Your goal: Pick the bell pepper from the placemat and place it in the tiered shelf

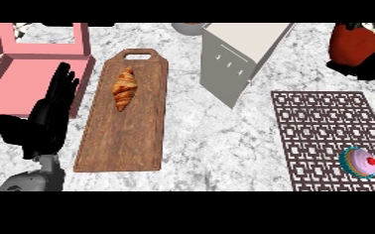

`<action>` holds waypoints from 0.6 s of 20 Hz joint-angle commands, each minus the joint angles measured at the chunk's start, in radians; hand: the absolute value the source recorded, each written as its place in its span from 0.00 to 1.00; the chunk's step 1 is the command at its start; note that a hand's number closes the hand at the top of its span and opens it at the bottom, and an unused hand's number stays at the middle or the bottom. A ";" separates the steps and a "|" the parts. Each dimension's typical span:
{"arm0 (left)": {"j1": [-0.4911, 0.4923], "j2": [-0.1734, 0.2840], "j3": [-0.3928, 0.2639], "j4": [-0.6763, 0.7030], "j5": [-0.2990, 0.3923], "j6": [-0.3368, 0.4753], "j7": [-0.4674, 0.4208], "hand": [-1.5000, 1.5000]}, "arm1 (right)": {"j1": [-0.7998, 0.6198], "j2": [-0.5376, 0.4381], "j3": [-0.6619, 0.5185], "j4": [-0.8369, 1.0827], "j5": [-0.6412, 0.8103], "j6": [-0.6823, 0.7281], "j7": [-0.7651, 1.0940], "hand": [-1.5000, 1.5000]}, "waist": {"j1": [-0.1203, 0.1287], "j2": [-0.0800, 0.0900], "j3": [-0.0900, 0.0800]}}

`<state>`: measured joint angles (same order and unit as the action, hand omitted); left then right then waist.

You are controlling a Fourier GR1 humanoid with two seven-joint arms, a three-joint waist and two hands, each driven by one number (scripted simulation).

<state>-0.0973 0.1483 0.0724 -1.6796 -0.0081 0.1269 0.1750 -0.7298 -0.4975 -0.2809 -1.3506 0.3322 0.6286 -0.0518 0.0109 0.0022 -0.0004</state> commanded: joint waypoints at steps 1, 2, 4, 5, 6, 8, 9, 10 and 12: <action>0.062 -0.008 -0.025 -0.120 -0.024 0.014 0.049 0.50 | -0.030 0.036 0.015 0.096 0.035 -0.085 -0.041 1.00 | 0.004 -0.002 0.001; 0.053 0.004 0.010 -0.003 0.004 -0.027 -0.039 0.50 | -0.079 -0.001 0.018 0.167 0.048 -0.079 -0.084 1.00 | 0.003 0.000 0.000; 0.008 -0.018 -0.022 -0.053 -0.009 0.001 0.033 0.50 | -0.097 0.042 0.056 0.275 0.118 -0.174 -0.159 1.00 | 0.014 0.004 0.001; 0.026 -0.025 -0.006 0.031 -0.008 -0.005 -0.049 0.50 | -0.100 0.108 0.061 0.217 0.096 -0.207 -0.104 1.00 | 0.006 0.002 0.000; 0.011 -0.020 -0.020 0.003 -0.024 -0.004 -0.018 0.50 | -0.100 0.081 0.058 0.281 0.107 -0.208 -0.154 1.00 | 0.003 0.001 0.000; 0.027 -0.012 -0.034 -0.126 -0.026 0.007 0.098 0.50 | -0.128 0.094 0.061 0.340 0.128 -0.255 -0.190 1.00 | 0.009 0.001 0.001; 0.012 -0.004 0.023 0.011 -0.003 -0.008 -0.032 0.50 | -0.139 0.148 0.080 0.318 0.139 -0.301 -0.141 1.00 | 0.003 0.001 0.000; 0.030 -0.034 -0.027 -0.040 -0.034 0.012 -0.019 0.50 | -0.168 0.174 0.096 0.377 0.160 -0.336 -0.167 1.00 | 0.010 0.002 0.000; -0.015 -0.031 -0.025 -0.024 -0.054 0.031 0.029 0.50 | -0.262 0.124 0.058 0.491 0.144 -0.320 -0.193 1.00 | 0.009 0.003 0.001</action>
<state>-0.0897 0.1270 0.0554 -1.7137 -0.0382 0.1388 0.1877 -0.8965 -0.3938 -0.2205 -0.9895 0.4573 0.3697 -0.2186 0.0179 0.0040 0.0005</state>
